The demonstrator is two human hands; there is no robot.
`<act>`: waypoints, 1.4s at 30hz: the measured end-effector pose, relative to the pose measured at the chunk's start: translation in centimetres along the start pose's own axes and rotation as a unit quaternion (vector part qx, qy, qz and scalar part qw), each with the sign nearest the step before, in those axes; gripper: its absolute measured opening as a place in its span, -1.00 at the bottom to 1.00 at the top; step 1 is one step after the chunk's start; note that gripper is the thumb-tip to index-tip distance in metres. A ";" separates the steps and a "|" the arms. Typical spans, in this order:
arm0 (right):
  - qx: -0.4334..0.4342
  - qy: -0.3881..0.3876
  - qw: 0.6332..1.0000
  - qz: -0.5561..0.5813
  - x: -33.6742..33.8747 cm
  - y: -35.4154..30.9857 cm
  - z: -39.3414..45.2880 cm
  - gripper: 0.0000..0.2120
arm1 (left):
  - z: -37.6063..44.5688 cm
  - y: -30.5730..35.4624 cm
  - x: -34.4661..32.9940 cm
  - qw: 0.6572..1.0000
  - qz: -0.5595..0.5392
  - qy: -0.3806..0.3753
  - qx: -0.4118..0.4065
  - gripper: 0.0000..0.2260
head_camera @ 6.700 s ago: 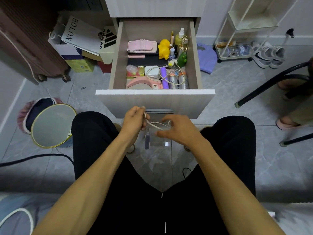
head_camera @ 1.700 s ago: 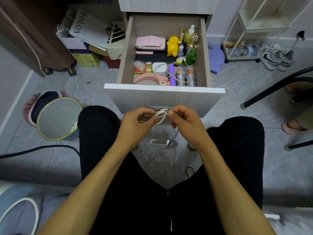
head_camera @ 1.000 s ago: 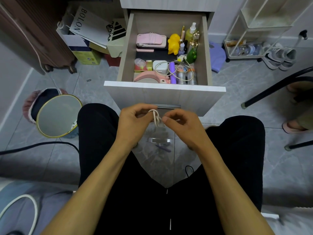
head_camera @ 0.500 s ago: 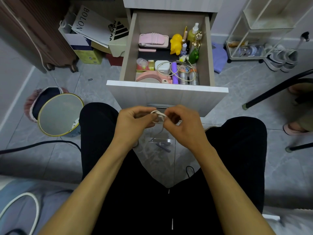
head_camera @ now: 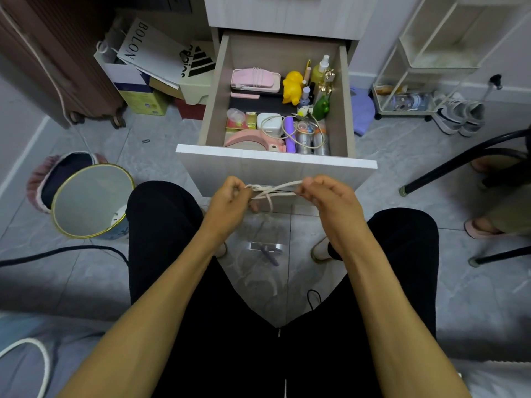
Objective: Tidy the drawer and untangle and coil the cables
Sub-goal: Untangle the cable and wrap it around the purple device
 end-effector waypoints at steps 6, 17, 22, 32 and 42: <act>-0.078 0.051 0.957 -0.273 -0.4 0.9 0.8 -0.69 | 1.2 0.9 0.1 0.978 0.161 -0.041 -0.126 -0.82; 0.048 -0.043 0.875 -0.480 -0.7 0.0 1.5 -0.79 | 0.3 -1.0 -0.1 0.991 0.111 -0.003 -0.080 -0.84; -0.032 0.086 0.995 -0.032 0.8 -0.2 1.2 -0.74 | 0.4 -1.4 0.1 0.996 0.082 0.028 -0.026 -0.85; 0.098 -0.048 0.856 -0.505 -1.2 0.4 2.3 -0.84 | 0.5 1.6 -1.5 0.981 0.137 -0.034 -0.131 -0.83; 0.047 0.194 0.962 -0.186 1.2 1.1 1.8 -0.75 | 2.0 -0.5 0.6 0.997 0.077 0.020 -0.007 -0.81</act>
Point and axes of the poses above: each hand's wrist, its own z-axis towards the middle knuckle, its own x-axis out of the back of the hand, y = z × x, the point moved 1 cm from there along z, towards the middle knuckle, and after that the axes turned 7 degrees about -x, right-handed, at the moved point
